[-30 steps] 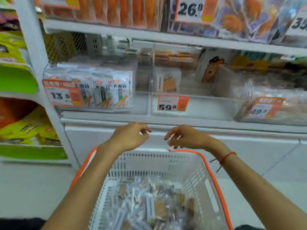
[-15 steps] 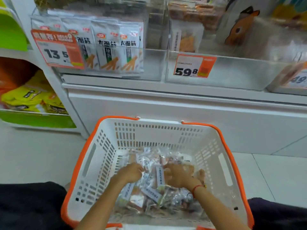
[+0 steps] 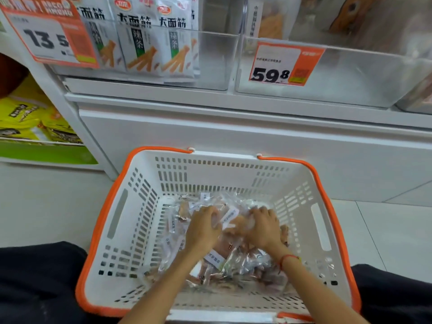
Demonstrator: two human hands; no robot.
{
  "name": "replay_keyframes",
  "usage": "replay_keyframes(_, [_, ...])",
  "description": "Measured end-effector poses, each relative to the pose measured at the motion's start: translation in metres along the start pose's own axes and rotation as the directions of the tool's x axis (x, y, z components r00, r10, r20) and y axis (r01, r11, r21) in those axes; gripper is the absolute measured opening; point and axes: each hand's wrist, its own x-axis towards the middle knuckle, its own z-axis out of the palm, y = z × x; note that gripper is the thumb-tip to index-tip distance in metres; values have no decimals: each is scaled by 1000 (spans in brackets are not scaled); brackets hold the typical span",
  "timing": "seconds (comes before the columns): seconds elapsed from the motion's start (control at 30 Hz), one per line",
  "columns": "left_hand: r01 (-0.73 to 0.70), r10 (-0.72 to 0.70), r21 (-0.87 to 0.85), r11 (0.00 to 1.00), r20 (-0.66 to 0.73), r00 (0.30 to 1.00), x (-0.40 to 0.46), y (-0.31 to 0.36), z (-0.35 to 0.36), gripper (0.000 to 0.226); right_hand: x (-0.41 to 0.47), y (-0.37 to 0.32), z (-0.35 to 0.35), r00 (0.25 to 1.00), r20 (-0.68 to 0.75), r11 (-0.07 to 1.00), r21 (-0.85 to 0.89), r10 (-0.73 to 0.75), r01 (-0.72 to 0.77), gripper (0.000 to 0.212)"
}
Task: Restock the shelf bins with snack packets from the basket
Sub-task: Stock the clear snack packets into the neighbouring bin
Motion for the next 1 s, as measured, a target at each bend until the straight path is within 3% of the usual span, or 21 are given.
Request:
replay_keyframes(0.07, [36, -13, -252, 967, 92, 996, 8, 3, -21, 15, 13, -1, -17, 997, -51, 979, 197, -49, 58, 42])
replay_keyframes(0.17, [69, 3, -419, 905, 169, 986, 16, 1, -49, 38, 23, -8, -38, 979, -147, 854, 481, -142, 196, 17])
replay_keyframes(0.27, [49, 3, -459, 887, 112, 994, 10, -2, -62, 37, 19, -27, -43, 970, -197, 822, 523, -140, 225, 19])
replay_keyframes(0.33, [95, -88, -455, 886, 37, 995, 5, -9, -66, 29, 14, -33, -34, 991, -134, 850, 522, -2, 73, 39])
replay_keyframes(0.4, [164, -190, -424, 891, -19, 982, 2, -20, -72, 18, 7, -30, -18, 990, 121, 879, 460, 75, -123, 52])
replay_keyframes(0.5, [263, -291, -461, 848, 12, 957, -1, -27, -82, 14, -4, -21, 10, 898, 435, 983, 181, -59, -23, 61])
replay_keyframes(0.53, [295, -319, -480, 826, 34, 947, 0, -30, -83, 8, -7, -20, 17, 889, 452, 994, 101, -77, 35, 67])
replay_keyframes(0.6, [328, -357, -495, 805, 38, 933, 1, -35, -85, 11, -8, -19, 27, 935, 344, 993, -52, -81, 105, 76])
replay_keyframes(0.7, [383, -420, -520, 764, 51, 906, 3, -42, -84, 15, -6, -22, 33, 971, 227, 984, -140, -75, 109, 62])
replay_keyframes(0.77, [392, -436, -522, 758, 43, 899, 4, -46, -82, 21, -1, -18, 29, 956, 287, 996, -47, -63, 80, 32])
replay_keyframes(0.87, [405, -473, -511, 758, -3, 881, 5, -46, -82, 21, 10, -4, 6, 901, 433, 983, 175, -35, -46, 24])
replay_keyframes(0.93, [407, -497, -529, 745, -32, 867, 4, -43, -84, 43, 17, 3, -15, 911, 409, 899, 415, -45, -141, 18])
replay_keyframes(1.0, [394, -496, -532, 750, -58, 867, 3, -40, -85, 49, 20, 8, -34, 949, 315, 718, 662, -5, -216, 9])
